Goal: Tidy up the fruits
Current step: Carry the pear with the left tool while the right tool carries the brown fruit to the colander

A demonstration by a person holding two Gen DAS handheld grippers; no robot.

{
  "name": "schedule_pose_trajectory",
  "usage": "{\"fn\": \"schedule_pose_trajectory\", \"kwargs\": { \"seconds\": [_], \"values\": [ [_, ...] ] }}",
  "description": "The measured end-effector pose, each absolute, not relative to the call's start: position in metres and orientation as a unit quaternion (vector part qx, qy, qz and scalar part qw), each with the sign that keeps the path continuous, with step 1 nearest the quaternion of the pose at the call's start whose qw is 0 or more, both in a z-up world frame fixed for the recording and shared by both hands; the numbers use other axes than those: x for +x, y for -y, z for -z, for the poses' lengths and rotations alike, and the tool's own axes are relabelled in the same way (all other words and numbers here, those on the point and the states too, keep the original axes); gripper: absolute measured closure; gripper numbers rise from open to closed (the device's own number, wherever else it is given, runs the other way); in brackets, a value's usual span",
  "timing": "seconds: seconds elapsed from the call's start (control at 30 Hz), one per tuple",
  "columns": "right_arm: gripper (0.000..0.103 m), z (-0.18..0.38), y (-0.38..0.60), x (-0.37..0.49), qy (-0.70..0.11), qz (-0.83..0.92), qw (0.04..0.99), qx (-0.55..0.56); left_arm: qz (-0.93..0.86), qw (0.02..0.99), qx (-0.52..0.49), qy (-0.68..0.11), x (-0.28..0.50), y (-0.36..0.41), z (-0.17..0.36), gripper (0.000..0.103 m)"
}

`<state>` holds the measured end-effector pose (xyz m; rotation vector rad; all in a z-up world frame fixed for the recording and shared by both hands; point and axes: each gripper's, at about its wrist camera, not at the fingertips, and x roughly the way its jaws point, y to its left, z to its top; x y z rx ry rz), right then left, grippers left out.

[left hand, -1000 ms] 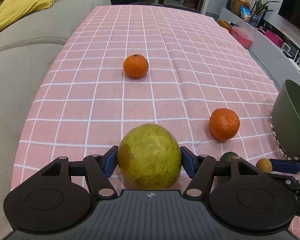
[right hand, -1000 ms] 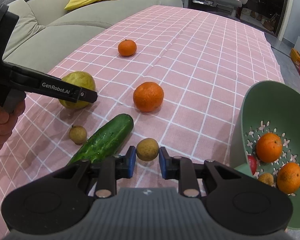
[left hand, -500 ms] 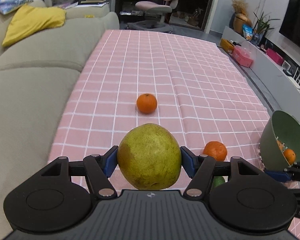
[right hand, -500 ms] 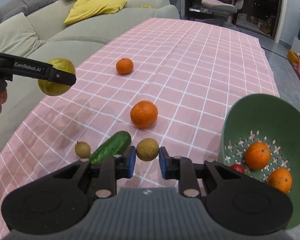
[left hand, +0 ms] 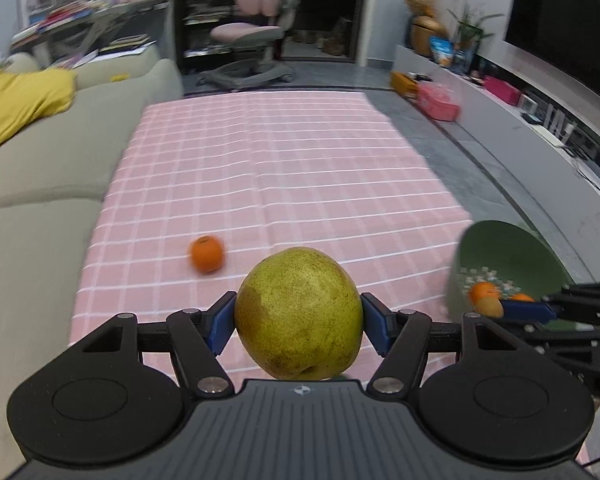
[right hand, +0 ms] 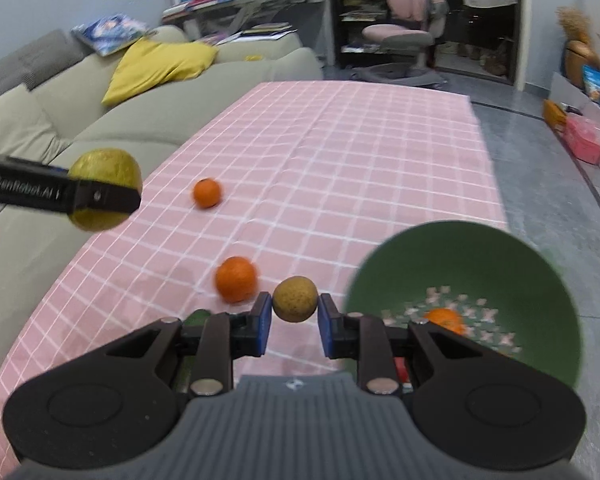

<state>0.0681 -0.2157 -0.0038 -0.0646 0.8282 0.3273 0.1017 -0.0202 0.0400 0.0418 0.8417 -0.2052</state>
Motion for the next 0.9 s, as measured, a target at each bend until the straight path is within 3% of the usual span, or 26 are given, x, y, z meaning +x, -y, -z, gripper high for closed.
{"fn": "schedule_pose_trajectory", "kwargs": {
  "seconds": [0.5,0.9],
  "values": [
    [0.082,0.006,0.330,0.082,-0.401,-0.043,0.915,0.026,0.207,0.876,0.119,-0.419,0.124,0.156,-0.001,0.028],
    [0.082,0.030,0.345,0.101,-0.408,-0.031,0.911,0.057,0.242,0.844,0.233,-0.419,0.137,0.217,0.039,0.028]
  ]
}}
